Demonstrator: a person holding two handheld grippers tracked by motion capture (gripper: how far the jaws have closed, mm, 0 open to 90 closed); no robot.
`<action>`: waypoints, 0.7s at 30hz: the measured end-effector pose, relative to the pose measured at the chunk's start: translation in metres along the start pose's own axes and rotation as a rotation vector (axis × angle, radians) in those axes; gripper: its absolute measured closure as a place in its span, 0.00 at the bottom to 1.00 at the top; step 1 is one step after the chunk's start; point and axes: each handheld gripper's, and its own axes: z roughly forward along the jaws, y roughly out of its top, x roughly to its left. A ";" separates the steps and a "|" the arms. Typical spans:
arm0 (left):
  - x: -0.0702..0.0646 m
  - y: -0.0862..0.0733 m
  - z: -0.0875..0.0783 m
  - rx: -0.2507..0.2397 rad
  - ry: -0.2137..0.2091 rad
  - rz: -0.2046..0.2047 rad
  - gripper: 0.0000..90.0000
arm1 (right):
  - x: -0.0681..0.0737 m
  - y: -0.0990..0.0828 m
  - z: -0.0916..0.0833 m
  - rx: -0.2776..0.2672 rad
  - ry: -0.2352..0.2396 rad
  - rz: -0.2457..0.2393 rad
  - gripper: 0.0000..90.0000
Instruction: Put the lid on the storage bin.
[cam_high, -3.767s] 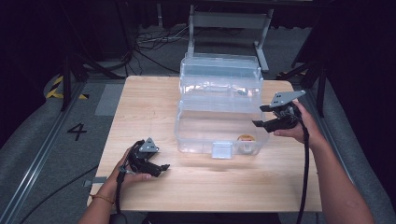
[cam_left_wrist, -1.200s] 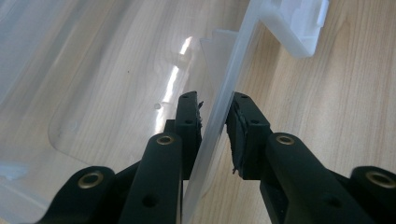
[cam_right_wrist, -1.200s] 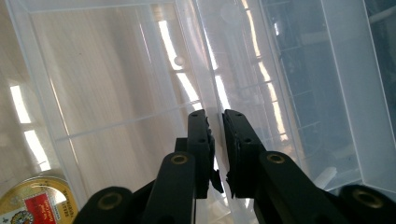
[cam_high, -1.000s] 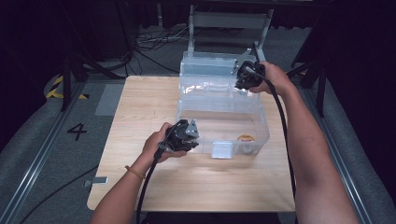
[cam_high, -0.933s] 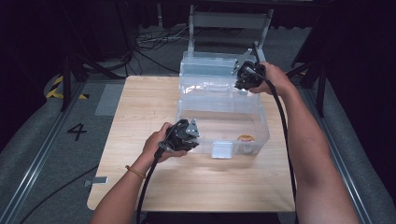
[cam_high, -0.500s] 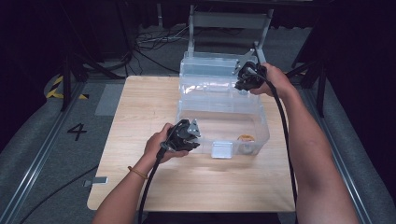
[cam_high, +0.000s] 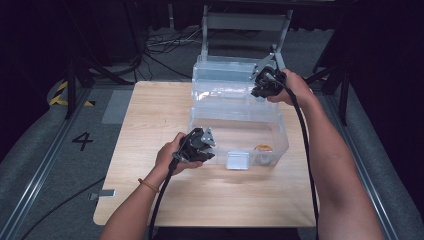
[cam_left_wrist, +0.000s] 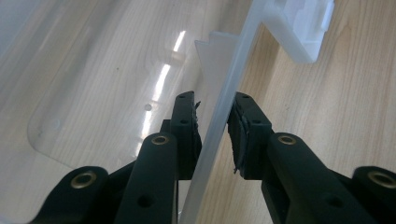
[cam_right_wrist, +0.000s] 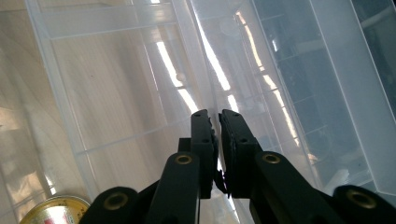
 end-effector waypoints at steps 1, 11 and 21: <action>0.000 0.000 0.000 0.002 0.003 0.000 0.81 | 0.000 0.000 0.000 0.000 0.000 -0.001 0.94; -0.001 0.001 0.001 0.007 0.010 -0.001 0.80 | 0.006 -0.002 -0.008 -0.020 0.011 -0.014 0.95; -0.002 0.001 0.001 0.013 0.015 -0.004 0.79 | 0.020 -0.002 -0.019 -0.021 0.011 -0.067 0.97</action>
